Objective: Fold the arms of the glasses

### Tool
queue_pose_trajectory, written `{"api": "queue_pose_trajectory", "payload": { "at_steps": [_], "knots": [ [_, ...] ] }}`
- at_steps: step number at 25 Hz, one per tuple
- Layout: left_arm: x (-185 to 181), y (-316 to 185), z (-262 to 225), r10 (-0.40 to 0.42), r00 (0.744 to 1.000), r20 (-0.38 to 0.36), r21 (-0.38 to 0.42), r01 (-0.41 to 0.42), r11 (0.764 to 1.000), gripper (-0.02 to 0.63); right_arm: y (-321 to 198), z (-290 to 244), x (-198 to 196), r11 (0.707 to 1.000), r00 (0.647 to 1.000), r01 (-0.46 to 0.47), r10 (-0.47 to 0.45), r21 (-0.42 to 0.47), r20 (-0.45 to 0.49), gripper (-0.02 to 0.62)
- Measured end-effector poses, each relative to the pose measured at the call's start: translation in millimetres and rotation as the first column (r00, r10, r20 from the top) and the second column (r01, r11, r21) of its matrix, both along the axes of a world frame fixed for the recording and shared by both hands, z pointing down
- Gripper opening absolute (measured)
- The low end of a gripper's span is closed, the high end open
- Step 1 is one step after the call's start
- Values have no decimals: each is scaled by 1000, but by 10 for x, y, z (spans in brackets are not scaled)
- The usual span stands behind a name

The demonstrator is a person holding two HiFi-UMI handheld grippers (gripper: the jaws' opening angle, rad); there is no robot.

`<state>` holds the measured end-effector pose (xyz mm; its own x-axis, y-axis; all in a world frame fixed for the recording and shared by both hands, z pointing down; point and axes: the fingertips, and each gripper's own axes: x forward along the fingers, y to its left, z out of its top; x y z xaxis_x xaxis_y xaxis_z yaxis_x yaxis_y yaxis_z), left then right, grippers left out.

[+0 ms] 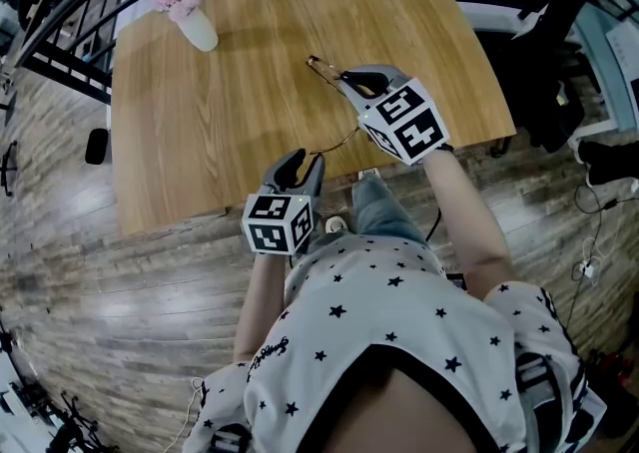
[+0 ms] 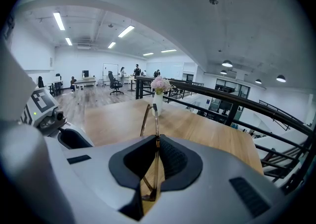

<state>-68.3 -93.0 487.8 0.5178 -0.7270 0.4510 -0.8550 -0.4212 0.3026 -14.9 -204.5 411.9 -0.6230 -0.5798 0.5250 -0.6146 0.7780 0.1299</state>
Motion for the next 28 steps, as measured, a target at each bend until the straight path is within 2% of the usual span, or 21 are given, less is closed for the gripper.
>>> {"api": "queue_pose_trajectory", "payload": {
  "at_steps": [14, 28],
  "knots": [
    [-218, -114, -91, -92, 995, -33, 16, 93, 996, 123, 85, 101, -69, 999, 1000, 26, -26, -21, -15, 32],
    [-350, -252, -208, -192, 976, -99, 22, 195, 981, 58, 299, 276, -126, 996, 998, 62, -64, -62, -23, 32]
  ]
}}
